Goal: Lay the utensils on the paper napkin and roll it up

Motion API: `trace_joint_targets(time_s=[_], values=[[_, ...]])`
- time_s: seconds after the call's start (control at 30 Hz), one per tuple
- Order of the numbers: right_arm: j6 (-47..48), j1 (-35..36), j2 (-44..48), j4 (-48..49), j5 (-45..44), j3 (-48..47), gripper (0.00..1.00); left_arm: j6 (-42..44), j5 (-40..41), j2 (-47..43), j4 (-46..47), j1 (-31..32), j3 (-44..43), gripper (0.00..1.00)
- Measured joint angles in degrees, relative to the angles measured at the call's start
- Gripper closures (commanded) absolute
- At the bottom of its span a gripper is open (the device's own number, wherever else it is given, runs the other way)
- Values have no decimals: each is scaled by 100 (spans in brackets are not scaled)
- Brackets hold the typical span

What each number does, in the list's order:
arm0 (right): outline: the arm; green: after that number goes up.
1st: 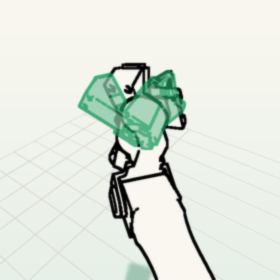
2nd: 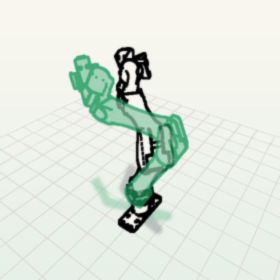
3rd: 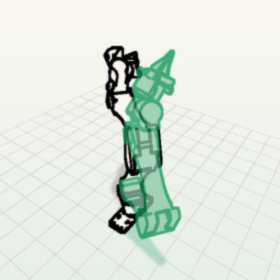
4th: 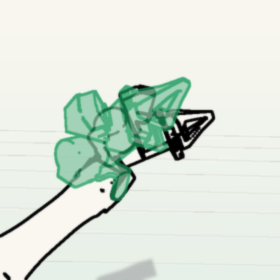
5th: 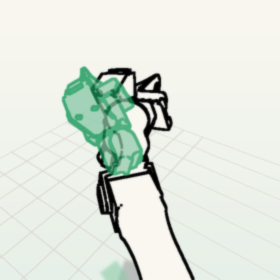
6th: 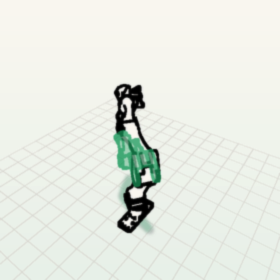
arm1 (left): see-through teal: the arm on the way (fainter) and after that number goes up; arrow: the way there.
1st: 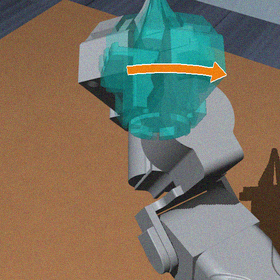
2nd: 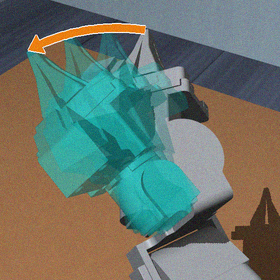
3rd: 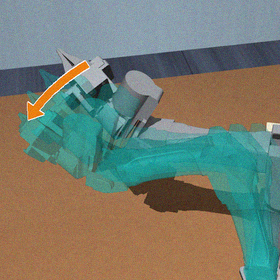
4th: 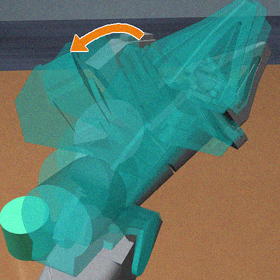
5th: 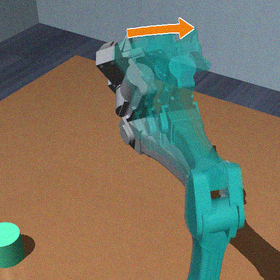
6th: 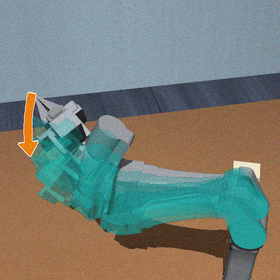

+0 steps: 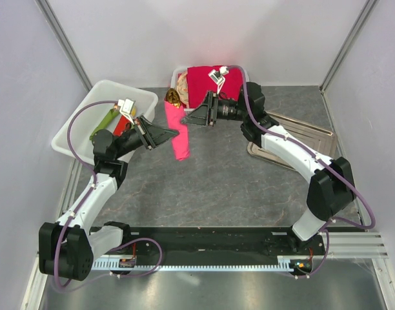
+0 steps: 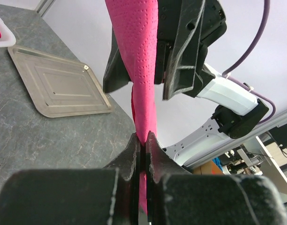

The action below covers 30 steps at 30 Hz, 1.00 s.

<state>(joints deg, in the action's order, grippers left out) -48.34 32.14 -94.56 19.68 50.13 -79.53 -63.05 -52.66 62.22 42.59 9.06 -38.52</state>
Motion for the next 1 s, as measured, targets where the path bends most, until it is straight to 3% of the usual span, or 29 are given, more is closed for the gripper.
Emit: trace_joint_targets(time_s=[0.07,0.17,0.2,0.27,0.4,0.43,0.47,0.57,0.73,0.83,0.87,0.93,1.0], values=[[-61,0,28,66,46,170,44,13,4,4,0,0,-15,98],[-127,20,50,114,70,380,57,22,4,9,-2,0,-26,98],[-168,31,50,151,66,439,75,39,-2,15,-11,0,-26,98],[-229,50,72,245,72,505,100,68,-4,52,-46,0,-26,98],[-234,85,140,385,59,566,100,98,-11,107,-70,-9,-31,98],[-238,85,140,407,57,575,97,101,-15,107,-66,-9,-39,98],[-243,85,140,428,57,579,73,101,-17,107,-68,-11,-48,98],[-240,87,140,422,74,579,39,103,-9,107,-63,-22,-57,98],[-111,151,146,225,173,601,40,105,35,131,-50,-133,-201,98],[-90,195,173,212,223,693,52,105,74,160,-39,-160,-286,98],[-87,219,179,212,243,737,71,105,83,164,-39,-160,-299,98],[-66,278,181,216,271,800,99,105,116,170,-39,-160,-306,98],[-96,332,184,275,297,815,100,131,107,188,-59,-160,-306,98]])
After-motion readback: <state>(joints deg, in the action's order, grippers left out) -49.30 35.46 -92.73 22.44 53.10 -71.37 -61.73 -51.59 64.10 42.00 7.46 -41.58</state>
